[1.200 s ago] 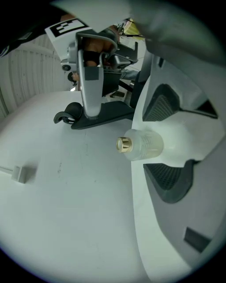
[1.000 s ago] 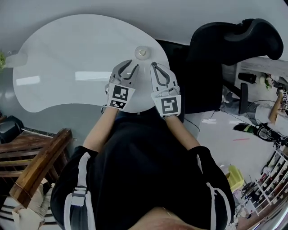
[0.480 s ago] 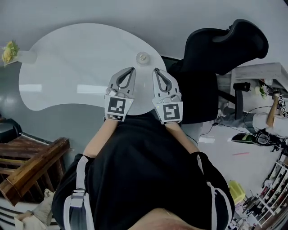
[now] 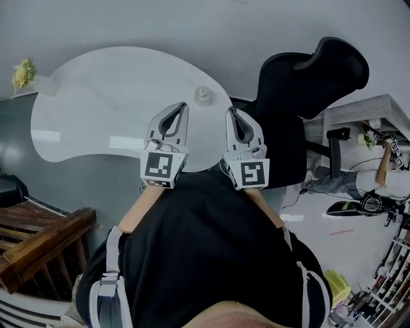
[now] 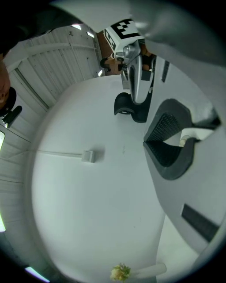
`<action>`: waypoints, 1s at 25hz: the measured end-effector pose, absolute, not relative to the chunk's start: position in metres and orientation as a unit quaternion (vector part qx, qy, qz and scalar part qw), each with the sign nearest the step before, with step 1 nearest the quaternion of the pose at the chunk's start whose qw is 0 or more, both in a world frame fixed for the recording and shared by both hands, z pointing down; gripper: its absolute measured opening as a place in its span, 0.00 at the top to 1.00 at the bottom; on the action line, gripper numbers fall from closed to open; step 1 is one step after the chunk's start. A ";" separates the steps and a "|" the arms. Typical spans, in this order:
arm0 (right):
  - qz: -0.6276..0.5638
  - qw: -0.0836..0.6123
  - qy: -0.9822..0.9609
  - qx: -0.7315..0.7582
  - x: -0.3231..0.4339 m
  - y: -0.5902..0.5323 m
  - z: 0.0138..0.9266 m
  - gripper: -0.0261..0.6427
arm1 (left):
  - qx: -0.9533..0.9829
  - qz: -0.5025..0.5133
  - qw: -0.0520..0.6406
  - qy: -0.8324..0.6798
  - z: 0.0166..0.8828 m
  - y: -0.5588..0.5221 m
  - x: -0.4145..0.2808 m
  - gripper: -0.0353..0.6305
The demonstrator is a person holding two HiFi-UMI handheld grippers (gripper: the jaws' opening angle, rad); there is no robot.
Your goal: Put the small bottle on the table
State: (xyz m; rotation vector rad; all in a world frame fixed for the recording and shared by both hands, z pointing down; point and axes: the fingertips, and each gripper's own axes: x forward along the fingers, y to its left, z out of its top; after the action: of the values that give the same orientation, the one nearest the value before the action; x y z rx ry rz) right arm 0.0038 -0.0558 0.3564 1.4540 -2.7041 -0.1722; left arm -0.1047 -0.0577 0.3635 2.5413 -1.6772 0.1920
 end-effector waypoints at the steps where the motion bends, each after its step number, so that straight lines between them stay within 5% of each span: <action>1: -0.053 0.040 -0.881 0.469 0.004 -0.053 0.355 0.93 | 0.832 0.061 0.042 -0.551 0.359 -0.055 -0.105 0.94; 25: -0.035 0.057 -0.894 0.444 0.022 -0.040 0.363 0.93 | 0.814 0.060 0.029 -0.576 0.358 -0.035 -0.085 0.94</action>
State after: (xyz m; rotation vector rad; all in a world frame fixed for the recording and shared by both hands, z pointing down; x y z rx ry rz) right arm 0.0217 -0.0399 0.3634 1.3454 -2.7094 -0.1070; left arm -0.0851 -0.0352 0.3584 2.5117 -1.7778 0.1856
